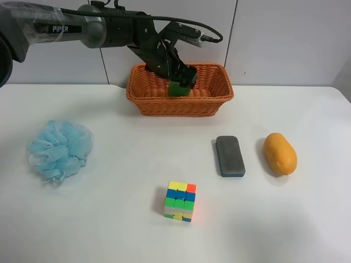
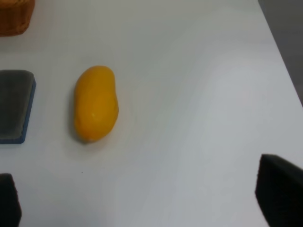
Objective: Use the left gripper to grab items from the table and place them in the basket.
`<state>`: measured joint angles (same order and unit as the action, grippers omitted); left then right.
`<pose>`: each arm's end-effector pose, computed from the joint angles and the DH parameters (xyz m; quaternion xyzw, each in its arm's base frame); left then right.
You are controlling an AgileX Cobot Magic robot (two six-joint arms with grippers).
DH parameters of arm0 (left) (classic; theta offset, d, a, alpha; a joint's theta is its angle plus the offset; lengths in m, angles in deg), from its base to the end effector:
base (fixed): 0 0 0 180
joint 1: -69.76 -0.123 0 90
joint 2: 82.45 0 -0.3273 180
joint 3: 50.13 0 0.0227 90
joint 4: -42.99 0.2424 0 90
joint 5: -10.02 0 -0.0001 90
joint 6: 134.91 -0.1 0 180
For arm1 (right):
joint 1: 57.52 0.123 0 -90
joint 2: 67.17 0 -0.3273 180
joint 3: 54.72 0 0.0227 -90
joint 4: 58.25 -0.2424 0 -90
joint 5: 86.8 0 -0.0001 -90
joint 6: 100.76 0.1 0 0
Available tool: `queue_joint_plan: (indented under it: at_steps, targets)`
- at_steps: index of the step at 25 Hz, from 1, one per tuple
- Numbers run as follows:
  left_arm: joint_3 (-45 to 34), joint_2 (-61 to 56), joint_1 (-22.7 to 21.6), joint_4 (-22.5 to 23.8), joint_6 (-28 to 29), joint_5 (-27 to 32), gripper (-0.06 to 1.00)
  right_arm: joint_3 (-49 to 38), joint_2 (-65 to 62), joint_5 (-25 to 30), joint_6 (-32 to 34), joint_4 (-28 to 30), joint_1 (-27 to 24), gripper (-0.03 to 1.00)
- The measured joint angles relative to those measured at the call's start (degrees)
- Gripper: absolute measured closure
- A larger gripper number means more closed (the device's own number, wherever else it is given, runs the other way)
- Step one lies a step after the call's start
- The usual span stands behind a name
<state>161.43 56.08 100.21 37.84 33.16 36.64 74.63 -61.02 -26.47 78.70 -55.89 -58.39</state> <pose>0.4774 -0.2853 0.2219 0.3049 0.8666 -0.0972 0.3830 -0.0462 -0.0029 0.2642 0.0031 0.8530 -0.0270 0.5211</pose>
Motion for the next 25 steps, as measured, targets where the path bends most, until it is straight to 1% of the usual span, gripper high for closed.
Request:
queue_joint_plan:
  at_steps: [1, 3, 9, 12, 14, 16, 21, 23, 25]
  targets:
    - [0.00, 0.00, 0.00, -0.12, 0.00, 0.00, 0.00, 0.00, 0.00, 0.00, 0.00, 0.00, 0.00, -0.03]
    - [0.00, 0.00, 0.00, -0.13, 0.00, 0.00, -0.03, 0.00, 0.00, 0.00, 0.00, 0.00, 0.00, -0.03]
    - [0.00, 0.00, 0.00, -0.24, 0.05, 0.78, -0.05, 0.00, 0.00, 0.00, 0.00, 0.00, 0.00, -0.03]
    - [0.00, -0.62, 0.00, -0.24, 0.30, 3.94, -0.05, 0.00, 0.00, 0.00, 0.00, 0.00, 0.00, -0.03]
    - [0.00, -1.89, 0.00, 0.90, 1.54, 7.77, -0.05, 0.00, 0.00, 0.00, 0.00, 0.00, 0.00, -0.03]
    - [0.00, -4.32, 0.00, 3.41, 4.01, 12.52, -0.05, 0.00, 0.00, 0.00, 0.00, 0.00, 0.00, -0.03]
    - [0.00, -14.11, 0.00, 13.38, 11.93, 28.68, -0.05, 0.00, 0.00, 0.00, 0.00, 0.00, 0.00, -0.03]
    - [0.00, -18.15, 0.00, 17.59, 13.05, 34.09, -0.05, 0.00, 0.00, 0.00, 0.00, 0.00, 0.00, -0.03]
    - [0.00, -22.70, 0.00, 20.73, 13.56, 39.25, -0.05, 0.00, 0.00, 0.00, 0.00, 0.00, 0.00, -0.03]
